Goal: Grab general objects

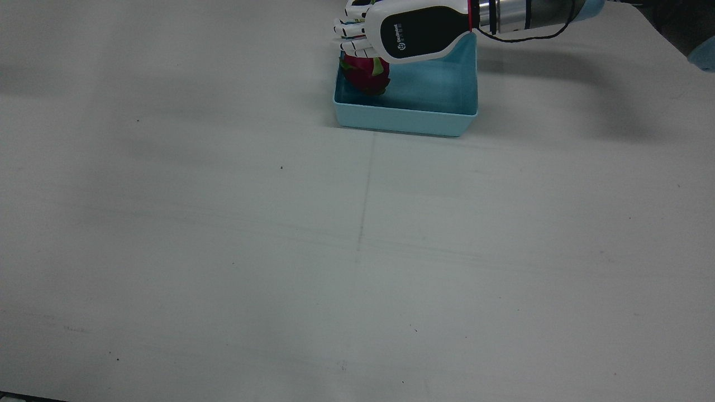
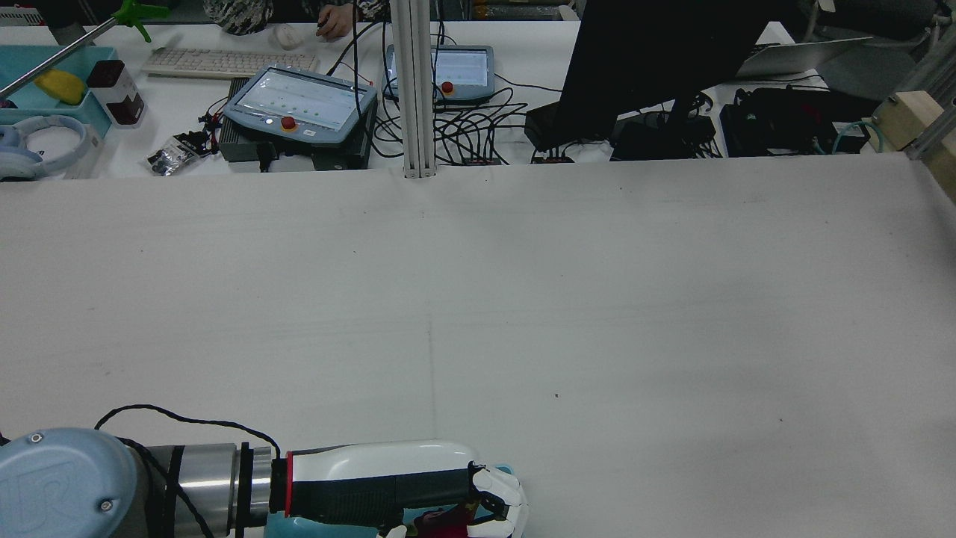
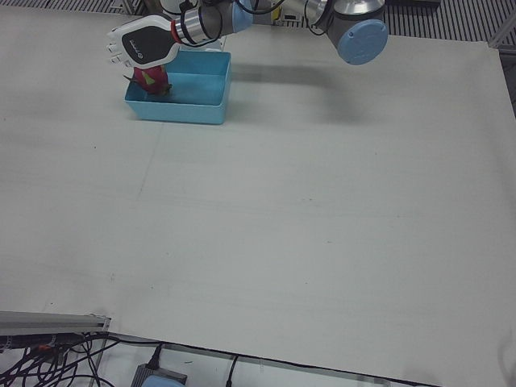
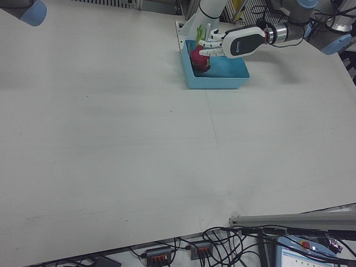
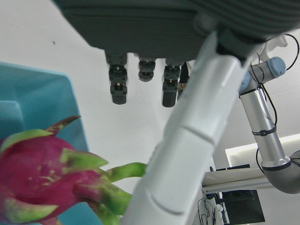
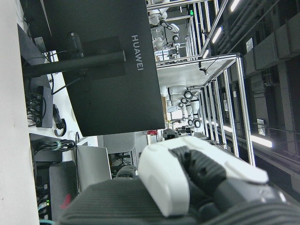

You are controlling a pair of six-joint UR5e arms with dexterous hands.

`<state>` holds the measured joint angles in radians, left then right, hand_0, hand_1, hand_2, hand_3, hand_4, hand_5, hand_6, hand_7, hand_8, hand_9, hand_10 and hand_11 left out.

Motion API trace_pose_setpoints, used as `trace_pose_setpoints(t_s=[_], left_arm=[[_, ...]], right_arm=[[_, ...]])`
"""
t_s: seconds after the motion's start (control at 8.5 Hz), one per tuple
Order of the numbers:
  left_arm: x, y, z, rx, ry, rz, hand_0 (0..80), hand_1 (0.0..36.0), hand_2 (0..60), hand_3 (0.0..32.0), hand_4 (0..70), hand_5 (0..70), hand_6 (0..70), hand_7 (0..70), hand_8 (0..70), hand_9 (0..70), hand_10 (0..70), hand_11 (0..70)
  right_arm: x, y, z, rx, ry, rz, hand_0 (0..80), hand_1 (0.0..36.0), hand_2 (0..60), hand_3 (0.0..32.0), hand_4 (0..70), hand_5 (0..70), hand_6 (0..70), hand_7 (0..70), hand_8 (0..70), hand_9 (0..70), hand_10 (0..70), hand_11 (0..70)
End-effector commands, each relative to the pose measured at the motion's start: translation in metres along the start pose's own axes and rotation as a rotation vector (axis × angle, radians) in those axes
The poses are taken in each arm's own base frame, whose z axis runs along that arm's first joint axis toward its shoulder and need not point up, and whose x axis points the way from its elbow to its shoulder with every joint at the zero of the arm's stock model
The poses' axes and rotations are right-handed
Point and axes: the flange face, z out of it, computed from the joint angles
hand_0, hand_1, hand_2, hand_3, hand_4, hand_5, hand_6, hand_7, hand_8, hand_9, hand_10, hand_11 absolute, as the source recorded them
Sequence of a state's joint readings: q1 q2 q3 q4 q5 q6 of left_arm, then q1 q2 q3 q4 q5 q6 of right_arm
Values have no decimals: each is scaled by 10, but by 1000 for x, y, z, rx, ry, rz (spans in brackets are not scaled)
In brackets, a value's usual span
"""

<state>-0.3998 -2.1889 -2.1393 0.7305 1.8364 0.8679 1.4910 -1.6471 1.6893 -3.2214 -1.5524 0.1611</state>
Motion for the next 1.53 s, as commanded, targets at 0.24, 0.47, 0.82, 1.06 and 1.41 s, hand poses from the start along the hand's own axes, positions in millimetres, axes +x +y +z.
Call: trace_pose_setpoints(t_s=[0.24, 0.47, 0.82, 1.06, 1.41], left_arm=[[29, -182, -156, 320, 68, 61, 800, 250, 0, 54, 199, 700, 116, 272, 48, 99, 77, 142], [69, -251, -229, 477, 152, 88, 800, 310, 0, 32, 216, 700, 121, 254, 41, 86, 72, 140], [101, -318, -308, 663, 359, 38, 800, 293, 0, 42, 201, 700, 150, 236, 49, 84, 83, 155], [120, -349, -381, 830, 441, 52, 800, 297, 0, 136, 153, 700, 119, 201, 16, 40, 74, 144], [123, -370, -427, 945, 500, 69, 800, 308, 0, 94, 171, 700, 132, 204, 16, 29, 66, 134]], right_arm=[[0, 0, 0, -1, 0, 0, 0, 0, 0, 0, 0, 0, 0, 0, 0, 0, 0, 0], [0, 0, 0, -1, 0, 0, 0, 0, 0, 0, 0, 0, 0, 0, 0, 0, 0, 0], [0, 0, 0, -1, 0, 0, 0, 0, 0, 0, 0, 0, 0, 0, 0, 0, 0, 0], [0, 0, 0, -1, 0, 0, 0, 0, 0, 0, 0, 0, 0, 0, 0, 0, 0, 0], [0, 0, 0, 0, 2, 0, 0, 0, 0, 0, 0, 0, 0, 0, 0, 0, 0, 0]])
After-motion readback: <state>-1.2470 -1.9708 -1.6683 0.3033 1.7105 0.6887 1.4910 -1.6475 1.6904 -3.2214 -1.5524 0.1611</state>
